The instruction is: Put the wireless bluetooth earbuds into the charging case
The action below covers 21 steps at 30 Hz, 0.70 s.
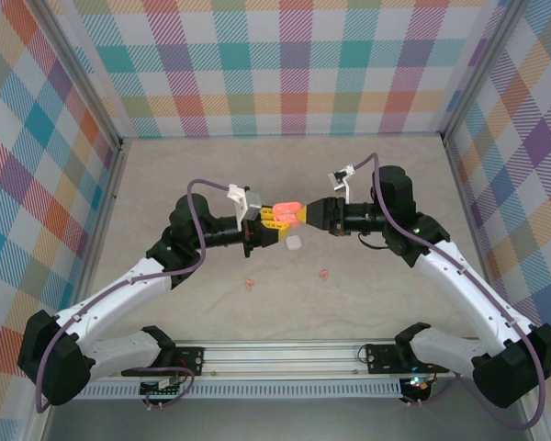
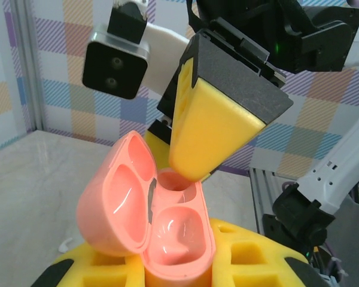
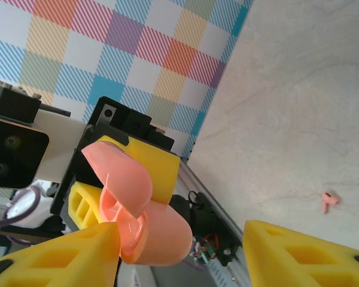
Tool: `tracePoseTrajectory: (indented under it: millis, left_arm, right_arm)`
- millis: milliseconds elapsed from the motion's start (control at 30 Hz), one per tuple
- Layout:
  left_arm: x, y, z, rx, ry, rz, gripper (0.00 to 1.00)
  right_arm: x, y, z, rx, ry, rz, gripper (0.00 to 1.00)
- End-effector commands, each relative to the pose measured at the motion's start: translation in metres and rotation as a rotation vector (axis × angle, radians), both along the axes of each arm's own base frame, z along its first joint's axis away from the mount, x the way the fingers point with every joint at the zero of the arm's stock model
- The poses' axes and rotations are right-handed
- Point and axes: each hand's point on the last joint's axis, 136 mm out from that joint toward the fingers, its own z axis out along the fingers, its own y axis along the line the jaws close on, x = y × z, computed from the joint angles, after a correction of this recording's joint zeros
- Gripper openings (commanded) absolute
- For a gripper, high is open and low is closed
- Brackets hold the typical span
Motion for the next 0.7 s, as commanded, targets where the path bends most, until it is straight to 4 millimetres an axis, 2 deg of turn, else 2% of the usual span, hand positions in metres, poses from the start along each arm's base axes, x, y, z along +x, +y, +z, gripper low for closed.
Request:
tracePoseTrajectory:
  millis: [0, 167, 367, 567, 667]
  left_arm:
    - [-0.003, 0.001, 0.014, -0.033, -0.102, 0.012, 0.08]
    - [-0.005, 0.001, 0.015, -0.032, -0.123, 0.001, 0.08]
    - [-0.009, 0.001, 0.014, -0.037, -0.129, -0.020, 0.08]
    - [-0.010, 0.001, 0.014, -0.039, -0.137, -0.024, 0.08]
    - [-0.009, -0.001, 0.013, -0.038, -0.136, -0.029, 0.09]
  right_arm:
    - [-0.003, 0.001, 0.004, 0.048, 0.091, 0.000, 0.57]
    - [-0.001, 0.007, -0.003, 0.070, 0.174, 0.016, 0.55]
    - [0.003, 0.011, -0.001, 0.095, 0.199, 0.022, 0.50]
    - [0.003, 0.014, -0.006, 0.102, 0.237, 0.040, 0.41]
    - [0.004, 0.016, -0.007, 0.118, 0.253, 0.043, 0.40]
